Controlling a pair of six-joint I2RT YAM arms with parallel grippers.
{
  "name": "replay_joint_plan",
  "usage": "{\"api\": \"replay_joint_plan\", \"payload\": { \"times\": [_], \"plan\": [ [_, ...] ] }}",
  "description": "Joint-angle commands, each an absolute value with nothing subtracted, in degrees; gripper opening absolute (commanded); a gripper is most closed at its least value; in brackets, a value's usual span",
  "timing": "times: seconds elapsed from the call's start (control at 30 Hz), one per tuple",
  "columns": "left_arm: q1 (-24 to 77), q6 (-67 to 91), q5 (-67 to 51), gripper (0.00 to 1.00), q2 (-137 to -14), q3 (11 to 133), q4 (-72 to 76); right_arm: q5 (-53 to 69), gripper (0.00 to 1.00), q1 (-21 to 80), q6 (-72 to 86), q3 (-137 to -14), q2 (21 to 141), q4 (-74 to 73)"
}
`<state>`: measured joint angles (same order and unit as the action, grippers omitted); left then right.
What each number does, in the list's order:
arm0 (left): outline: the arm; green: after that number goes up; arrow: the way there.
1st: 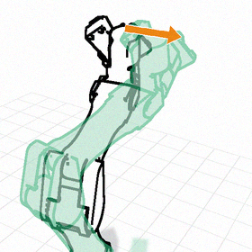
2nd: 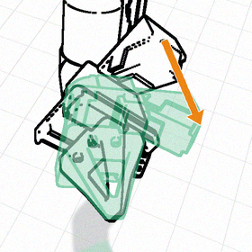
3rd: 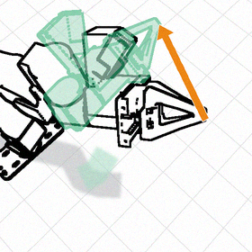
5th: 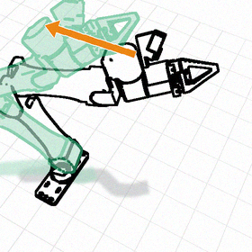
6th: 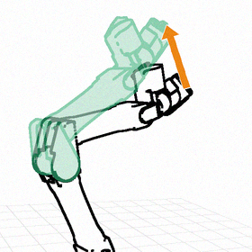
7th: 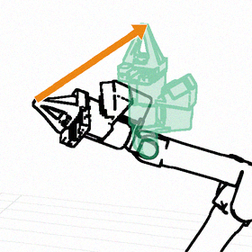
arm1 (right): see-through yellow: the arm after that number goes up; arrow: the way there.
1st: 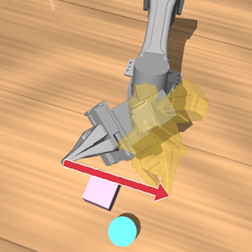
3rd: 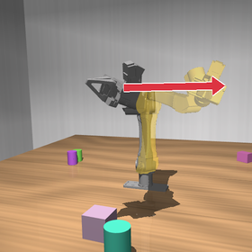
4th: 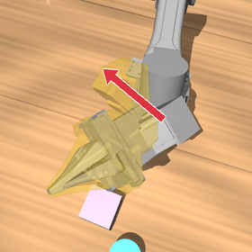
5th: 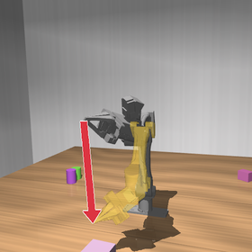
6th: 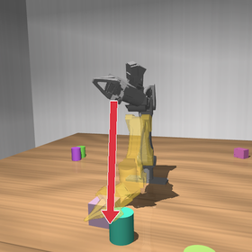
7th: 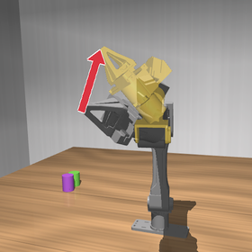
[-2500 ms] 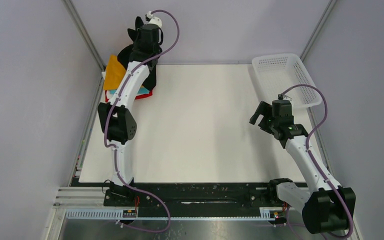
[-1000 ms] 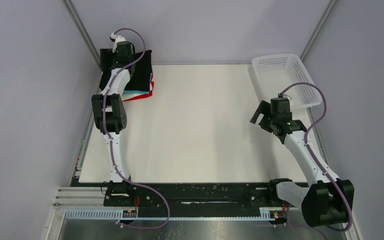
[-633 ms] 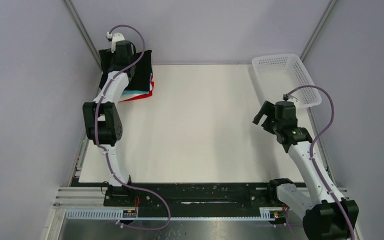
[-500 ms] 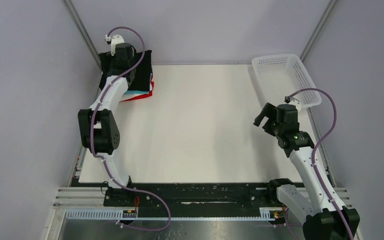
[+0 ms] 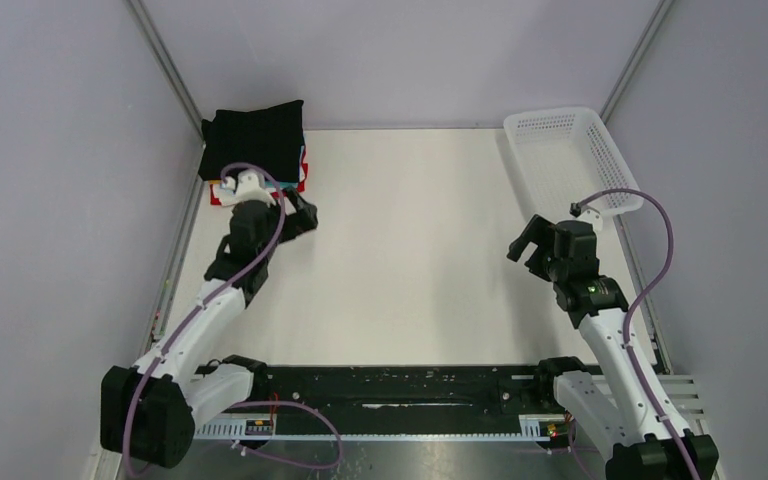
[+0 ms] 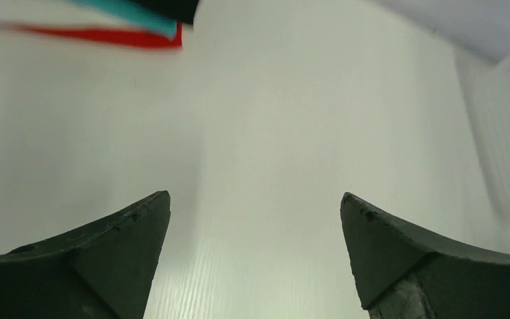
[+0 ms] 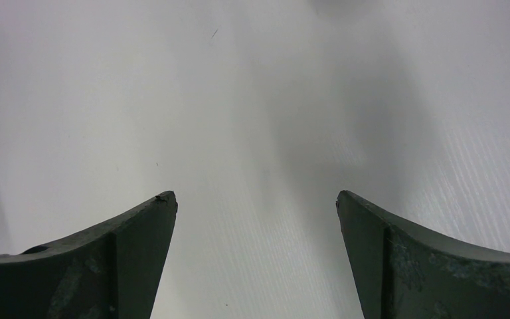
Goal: Fold and stack the t-shirts
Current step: Reset both arms
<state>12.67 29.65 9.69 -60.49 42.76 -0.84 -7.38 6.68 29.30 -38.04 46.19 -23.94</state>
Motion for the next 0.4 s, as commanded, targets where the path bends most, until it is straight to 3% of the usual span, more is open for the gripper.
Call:
{"api": "replay_joint_plan", "payload": {
  "times": [0.0,0.37],
  "plan": [
    [13.9,30.2,2.0,0.99,-56.4,33.4,2.7,-8.2,0.99,6.4,28.9,-36.1,44.6,-18.4],
    [13.9,29.7,5.5,0.99,-51.1,32.7,-1.1,-12.1,0.99,6.4,28.6,-32.5,42.1,-14.0]
  ]
}}
